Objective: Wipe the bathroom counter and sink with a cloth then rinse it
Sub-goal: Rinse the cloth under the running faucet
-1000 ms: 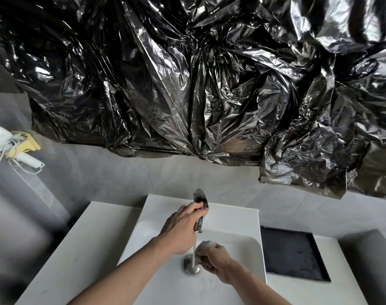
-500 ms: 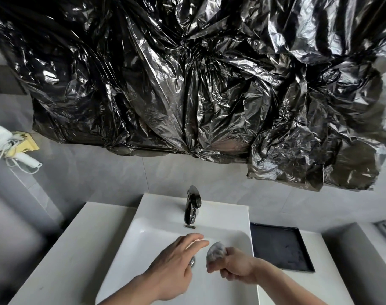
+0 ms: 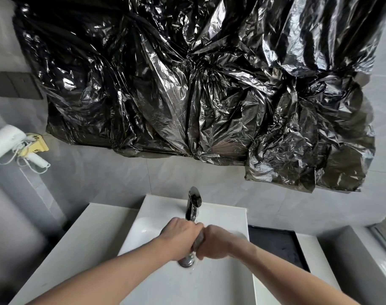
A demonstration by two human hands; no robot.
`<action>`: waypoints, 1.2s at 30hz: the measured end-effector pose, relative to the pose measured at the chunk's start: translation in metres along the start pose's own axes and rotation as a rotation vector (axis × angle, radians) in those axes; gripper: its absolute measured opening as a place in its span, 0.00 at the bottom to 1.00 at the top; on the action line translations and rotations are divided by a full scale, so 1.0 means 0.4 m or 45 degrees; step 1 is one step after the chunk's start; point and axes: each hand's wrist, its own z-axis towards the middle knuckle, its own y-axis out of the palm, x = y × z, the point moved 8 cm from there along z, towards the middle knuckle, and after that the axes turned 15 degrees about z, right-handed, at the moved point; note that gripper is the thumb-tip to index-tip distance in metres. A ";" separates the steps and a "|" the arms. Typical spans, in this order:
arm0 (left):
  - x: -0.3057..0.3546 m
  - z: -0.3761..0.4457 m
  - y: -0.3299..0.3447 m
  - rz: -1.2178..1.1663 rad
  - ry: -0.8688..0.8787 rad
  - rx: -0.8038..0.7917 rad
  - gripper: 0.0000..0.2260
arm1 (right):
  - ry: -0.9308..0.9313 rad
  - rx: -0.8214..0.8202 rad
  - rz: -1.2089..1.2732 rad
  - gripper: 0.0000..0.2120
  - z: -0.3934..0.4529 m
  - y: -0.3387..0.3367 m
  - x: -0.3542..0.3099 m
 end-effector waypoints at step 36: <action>0.021 -0.017 -0.026 0.118 0.078 0.361 0.29 | 0.227 -0.499 0.750 0.16 -0.016 0.072 0.006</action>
